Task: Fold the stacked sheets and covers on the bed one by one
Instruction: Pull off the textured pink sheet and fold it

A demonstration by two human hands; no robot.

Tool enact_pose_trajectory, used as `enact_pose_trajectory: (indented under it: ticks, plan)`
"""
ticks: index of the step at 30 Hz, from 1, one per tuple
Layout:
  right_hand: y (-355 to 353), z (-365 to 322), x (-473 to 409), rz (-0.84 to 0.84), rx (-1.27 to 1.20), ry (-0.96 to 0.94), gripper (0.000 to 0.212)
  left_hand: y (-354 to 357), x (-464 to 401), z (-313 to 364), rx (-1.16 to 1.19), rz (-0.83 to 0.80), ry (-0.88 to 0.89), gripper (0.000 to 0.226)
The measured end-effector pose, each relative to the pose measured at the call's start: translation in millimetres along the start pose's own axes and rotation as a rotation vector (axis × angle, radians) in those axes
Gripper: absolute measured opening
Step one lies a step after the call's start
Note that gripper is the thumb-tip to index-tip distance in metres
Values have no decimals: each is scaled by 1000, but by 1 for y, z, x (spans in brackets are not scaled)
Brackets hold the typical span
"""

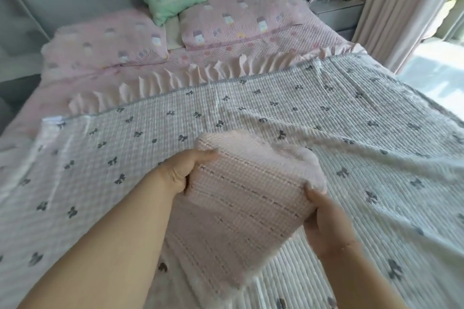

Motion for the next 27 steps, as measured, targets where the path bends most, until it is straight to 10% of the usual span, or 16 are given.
enact_pose_trajectory:
  ticks: [9, 18, 27]
  plan:
    - [102, -117, 28, -315, 659, -177, 28, -15, 90, 26, 342, 128, 240, 44]
    - [167, -186, 38, -358, 528, -482, 23, -30, 140, 116, 307, 205, 736, 30]
    - [61, -65, 8, -218, 1148, -35, 50, -31, 108, -67, 143, 361, 11, 82]
Point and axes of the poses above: each hand's wrist, its own x-axis away from the middle knuckle, its own y-axis out of the palm, z = x × y, the point moved 3 cm from there along -x, towards the middle knuckle, and after that the axes turned 4 degrees about z, right-handed, at the moved point
